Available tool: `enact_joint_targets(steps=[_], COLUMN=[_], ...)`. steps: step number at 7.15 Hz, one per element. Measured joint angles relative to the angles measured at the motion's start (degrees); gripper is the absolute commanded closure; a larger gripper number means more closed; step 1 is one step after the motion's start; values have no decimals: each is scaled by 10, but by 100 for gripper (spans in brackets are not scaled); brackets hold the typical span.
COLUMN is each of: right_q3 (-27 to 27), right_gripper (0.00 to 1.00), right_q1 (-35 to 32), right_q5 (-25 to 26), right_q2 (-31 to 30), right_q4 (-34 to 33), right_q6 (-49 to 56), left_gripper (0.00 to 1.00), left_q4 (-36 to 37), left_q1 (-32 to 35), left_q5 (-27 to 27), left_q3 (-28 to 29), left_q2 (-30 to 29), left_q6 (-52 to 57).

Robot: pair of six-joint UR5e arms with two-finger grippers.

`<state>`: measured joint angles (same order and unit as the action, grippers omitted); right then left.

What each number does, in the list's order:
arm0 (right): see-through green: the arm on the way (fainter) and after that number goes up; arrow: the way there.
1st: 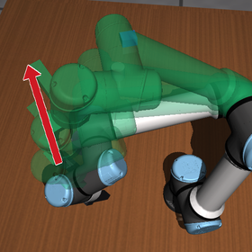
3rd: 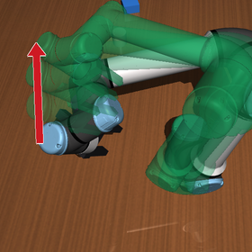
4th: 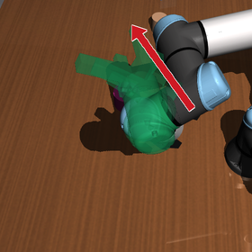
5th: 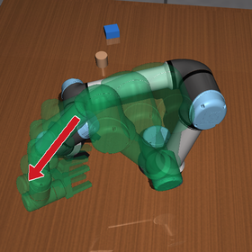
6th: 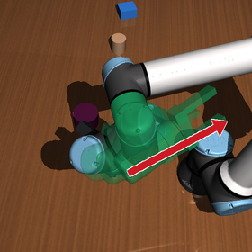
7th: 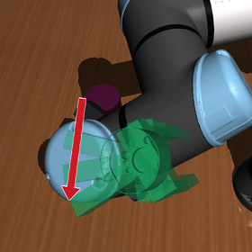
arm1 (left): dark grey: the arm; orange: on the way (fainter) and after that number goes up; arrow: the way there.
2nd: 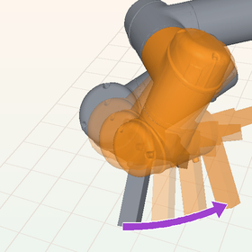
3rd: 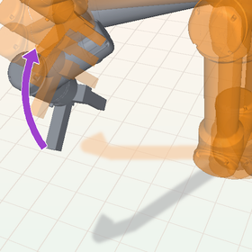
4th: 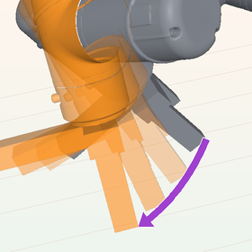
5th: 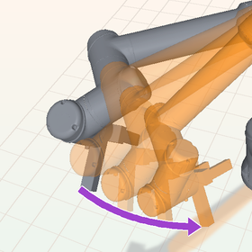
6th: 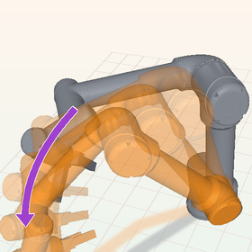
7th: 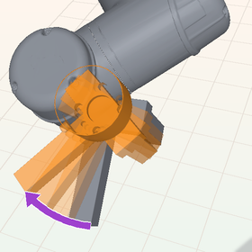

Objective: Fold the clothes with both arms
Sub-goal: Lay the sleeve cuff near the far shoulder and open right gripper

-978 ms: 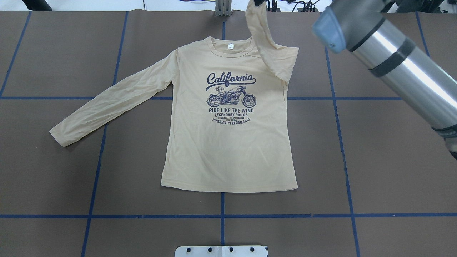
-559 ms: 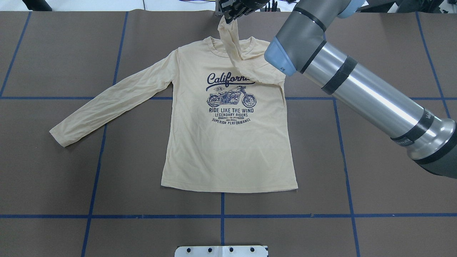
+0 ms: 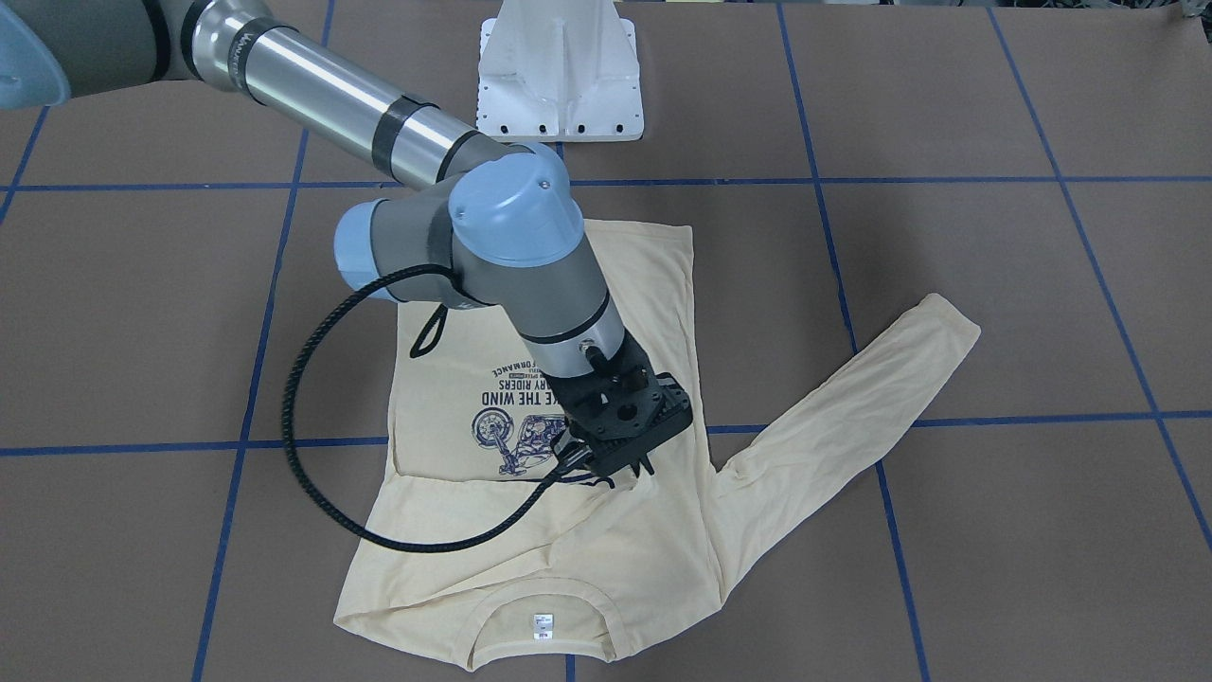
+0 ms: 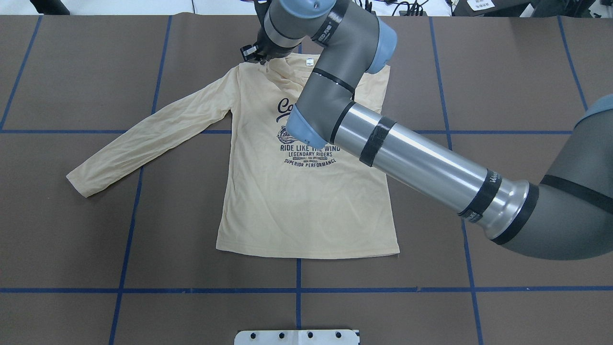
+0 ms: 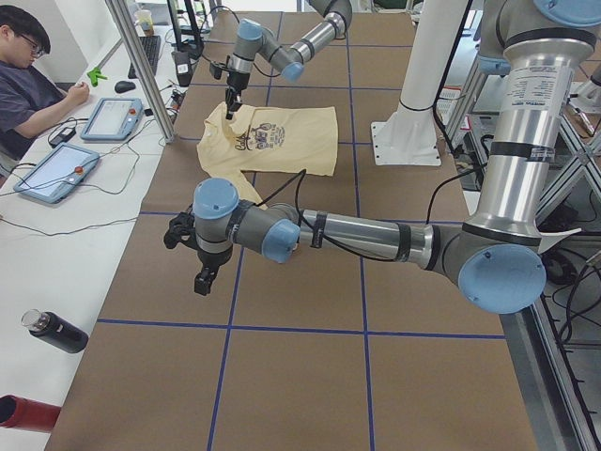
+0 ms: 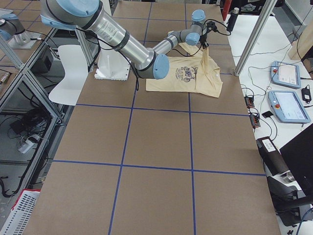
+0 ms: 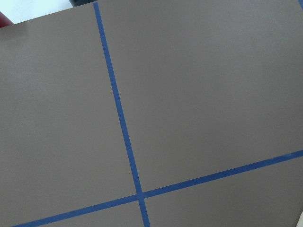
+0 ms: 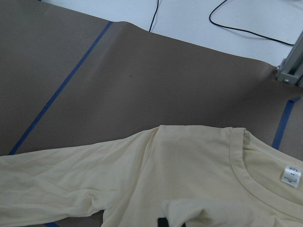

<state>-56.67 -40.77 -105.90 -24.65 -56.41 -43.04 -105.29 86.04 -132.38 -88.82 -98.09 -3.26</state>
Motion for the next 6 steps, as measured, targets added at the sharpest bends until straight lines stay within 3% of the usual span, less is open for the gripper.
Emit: enact_joint_targets(steps=[2,6], right_q3=[19,25], right_gripper=[1,1], right_q1=[21,25], right_q5=[41,51], right_q2=[21,31], right_q4=[22,19], right_q6=[-10,-70], left_gripper=[0,0], left_q4=[0,-24], left_q1=[0,-2], left_q5=[-1,-6], left_q3=[4,4], left_q2=[-1,-4], left_q6=[0,-50])
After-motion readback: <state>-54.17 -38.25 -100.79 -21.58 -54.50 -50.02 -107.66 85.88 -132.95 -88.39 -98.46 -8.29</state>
